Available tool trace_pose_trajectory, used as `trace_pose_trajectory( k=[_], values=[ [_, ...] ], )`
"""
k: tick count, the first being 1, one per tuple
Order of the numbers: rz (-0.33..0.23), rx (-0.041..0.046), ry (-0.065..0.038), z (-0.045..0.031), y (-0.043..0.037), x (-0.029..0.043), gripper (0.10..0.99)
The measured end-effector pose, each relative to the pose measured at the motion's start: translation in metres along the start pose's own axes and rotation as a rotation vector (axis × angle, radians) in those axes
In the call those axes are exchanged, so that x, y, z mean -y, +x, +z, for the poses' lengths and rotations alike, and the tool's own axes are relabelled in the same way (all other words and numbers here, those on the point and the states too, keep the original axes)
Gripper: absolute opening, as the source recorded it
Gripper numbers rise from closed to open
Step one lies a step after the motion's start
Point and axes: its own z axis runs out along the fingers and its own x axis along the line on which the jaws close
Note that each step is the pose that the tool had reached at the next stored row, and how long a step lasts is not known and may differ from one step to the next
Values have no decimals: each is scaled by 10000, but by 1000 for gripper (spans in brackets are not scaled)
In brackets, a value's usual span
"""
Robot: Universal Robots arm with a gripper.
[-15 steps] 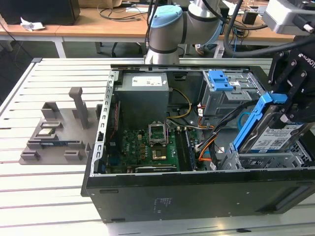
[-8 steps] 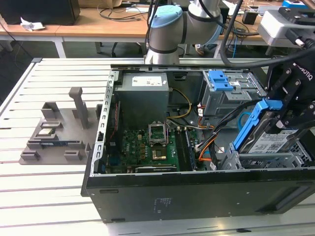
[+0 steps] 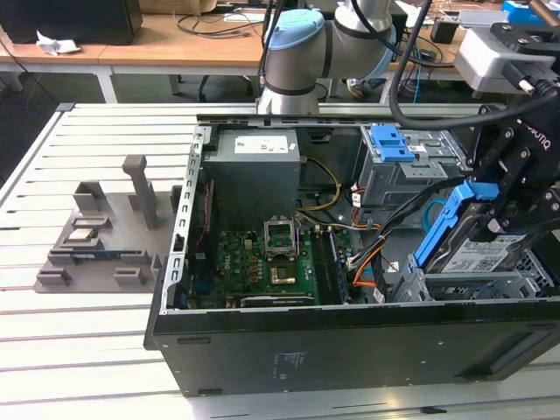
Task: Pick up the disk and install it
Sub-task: 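Insert the disk into the insertion slot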
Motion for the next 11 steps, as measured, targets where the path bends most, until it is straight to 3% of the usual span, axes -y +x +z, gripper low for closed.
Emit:
trace_pose_trajectory(
  k=[5, 6, 11],
  values=[
    [0, 1, 0, 10, 0, 0, 376],
    [0, 1, 0, 12, 0, 0, 443],
    [0, 1, 0, 23, 0, 1, 427]
  ],
)
